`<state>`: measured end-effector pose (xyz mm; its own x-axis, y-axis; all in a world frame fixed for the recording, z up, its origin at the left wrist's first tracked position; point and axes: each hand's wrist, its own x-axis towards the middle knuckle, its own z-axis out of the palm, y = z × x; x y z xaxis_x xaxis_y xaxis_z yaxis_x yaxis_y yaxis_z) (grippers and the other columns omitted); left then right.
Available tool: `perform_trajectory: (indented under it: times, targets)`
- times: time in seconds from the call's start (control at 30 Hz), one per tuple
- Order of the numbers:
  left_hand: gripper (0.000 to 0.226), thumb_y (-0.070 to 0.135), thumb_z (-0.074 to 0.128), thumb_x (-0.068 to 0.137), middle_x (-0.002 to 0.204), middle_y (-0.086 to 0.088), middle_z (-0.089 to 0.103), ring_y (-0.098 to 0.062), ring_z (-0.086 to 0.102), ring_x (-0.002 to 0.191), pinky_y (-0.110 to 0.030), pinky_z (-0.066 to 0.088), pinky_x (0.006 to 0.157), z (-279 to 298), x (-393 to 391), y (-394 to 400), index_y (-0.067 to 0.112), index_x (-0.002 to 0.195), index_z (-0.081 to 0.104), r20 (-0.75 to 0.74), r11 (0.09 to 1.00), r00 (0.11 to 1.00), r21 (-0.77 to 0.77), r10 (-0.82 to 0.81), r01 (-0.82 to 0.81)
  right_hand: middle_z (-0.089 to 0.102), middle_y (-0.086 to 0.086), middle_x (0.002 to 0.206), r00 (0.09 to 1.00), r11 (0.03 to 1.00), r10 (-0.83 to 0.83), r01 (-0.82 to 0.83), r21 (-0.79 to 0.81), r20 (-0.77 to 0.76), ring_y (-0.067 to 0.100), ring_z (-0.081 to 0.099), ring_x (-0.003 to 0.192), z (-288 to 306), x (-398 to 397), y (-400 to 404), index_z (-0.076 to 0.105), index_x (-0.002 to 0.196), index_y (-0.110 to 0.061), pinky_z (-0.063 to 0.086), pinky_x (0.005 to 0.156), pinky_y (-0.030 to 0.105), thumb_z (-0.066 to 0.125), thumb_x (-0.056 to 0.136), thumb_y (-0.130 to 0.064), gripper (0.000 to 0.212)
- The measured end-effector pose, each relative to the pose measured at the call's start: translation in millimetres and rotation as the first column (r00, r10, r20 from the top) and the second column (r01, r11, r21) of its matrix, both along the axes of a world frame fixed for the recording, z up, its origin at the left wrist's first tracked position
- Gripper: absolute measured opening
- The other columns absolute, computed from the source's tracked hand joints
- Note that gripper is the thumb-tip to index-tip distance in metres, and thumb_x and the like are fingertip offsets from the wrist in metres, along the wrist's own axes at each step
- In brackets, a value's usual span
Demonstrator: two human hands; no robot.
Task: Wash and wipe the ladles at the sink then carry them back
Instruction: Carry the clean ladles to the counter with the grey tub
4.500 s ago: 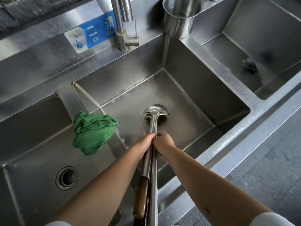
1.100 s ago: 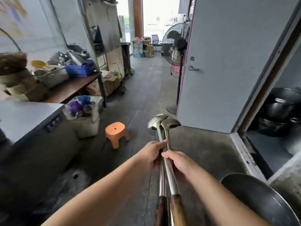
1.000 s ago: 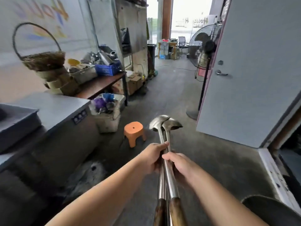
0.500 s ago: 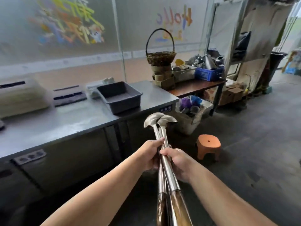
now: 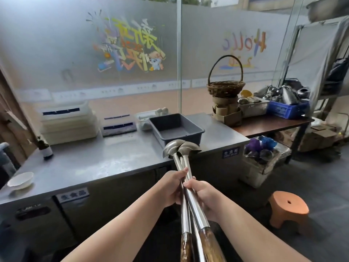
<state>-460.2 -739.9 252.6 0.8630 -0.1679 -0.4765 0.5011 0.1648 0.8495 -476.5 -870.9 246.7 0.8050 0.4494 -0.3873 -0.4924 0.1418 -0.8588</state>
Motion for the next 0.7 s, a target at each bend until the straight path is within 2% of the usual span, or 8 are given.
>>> perform_trajectory:
  times: [0.1, 0.2, 0.37, 0.5, 0.63, 0.7]
  targets:
    - [0.037, 0.042, 0.05, 0.098, 0.073, -0.002, 0.066, -0.018, 0.064, 0.056, -0.027, 0.053, 0.054, 3.8, 21.5, 20.2, 0.009, 0.104, 0.065, 0.006, 1.0, 1.0, 0.027, 0.0, 0.0, 0.067, 0.02, 0.083, 1.0, 1.0, -0.017, 0.017, 0.002, 0.009, 0.026, 0.068, 0.07, 1.3, 19.6, 21.7, 0.058, 0.116, 0.011, 0.056, 0.063, 0.034, 0.05, 0.098, -0.016, 0.034]
    - [0.037, 0.042, 0.05, 0.098, 0.071, -0.001, 0.066, -0.018, 0.063, 0.056, -0.027, 0.053, 0.053, 5.7, 43.3, 35.1, 0.009, 0.109, 0.064, 0.011, 0.999, 1.0, 0.025, -0.021, 0.021, 0.065, 0.024, 0.091, 1.0, 0.999, -0.026, 0.026, 0.019, 0.008, 0.031, 0.066, 0.081, 0.9, 41.6, 37.0, 0.059, 0.115, 0.011, 0.056, 0.07, 0.037, 0.052, 0.096, -0.016, 0.034]
    - [0.04, 0.044, 0.051, 0.098, 0.073, -0.005, 0.064, -0.019, 0.063, 0.056, -0.027, 0.053, 0.051, 5.4, 86.2, 47.9, 0.008, 0.107, 0.066, 0.006, 0.999, 1.0, 0.034, -0.029, 0.028, 0.065, 0.018, 0.077, 1.0, 0.999, -0.028, 0.028, 0.024, 0.01, 0.025, 0.066, 0.066, 2.0, 82.8, 47.7, 0.063, 0.105, 0.009, 0.056, 0.06, 0.033, 0.051, 0.096, -0.015, 0.028]
    - [0.039, 0.041, 0.051, 0.099, 0.07, -0.007, 0.064, -0.02, 0.063, 0.054, -0.027, 0.052, 0.046, 1.8, 125.6, 48.8, 0.006, 0.108, 0.065, 0.004, 1.0, 1.0, 0.019, -0.014, 0.014, 0.065, 0.021, 0.081, 0.999, 0.999, -0.034, 0.034, 0.026, -0.006, 0.03, 0.066, 0.073, -2.6, 124.2, 50.1, 0.064, 0.106, 0.01, 0.057, 0.064, 0.034, 0.054, 0.094, -0.016, 0.03]
    - [0.039, 0.043, 0.049, 0.099, 0.066, -0.003, 0.065, -0.018, 0.063, 0.05, -0.024, 0.05, 0.045, -3.6, 175.3, 47.1, 0.008, 0.107, 0.064, 0.001, 1.0, 1.0, 0.022, -0.003, 0.003, 0.063, 0.019, 0.075, 0.999, 0.999, -0.035, 0.035, 0.04, -0.003, 0.027, 0.065, 0.066, -5.0, 173.4, 49.5, 0.063, 0.099, 0.008, 0.056, 0.061, 0.033, 0.051, 0.095, -0.013, 0.024]
    - [0.039, 0.044, 0.049, 0.099, 0.067, -0.002, 0.065, -0.018, 0.063, 0.052, -0.024, 0.051, 0.047, -5.6, 205.1, 44.9, 0.009, 0.108, 0.063, 0.008, 1.0, 1.0, 0.023, 0.006, -0.006, 0.062, 0.02, 0.075, 1.0, 0.999, -0.013, 0.013, 0.045, 0.003, 0.027, 0.065, 0.064, -5.8, 203.1, 48.3, 0.062, 0.102, 0.008, 0.056, 0.059, 0.032, 0.05, 0.096, -0.013, 0.025]
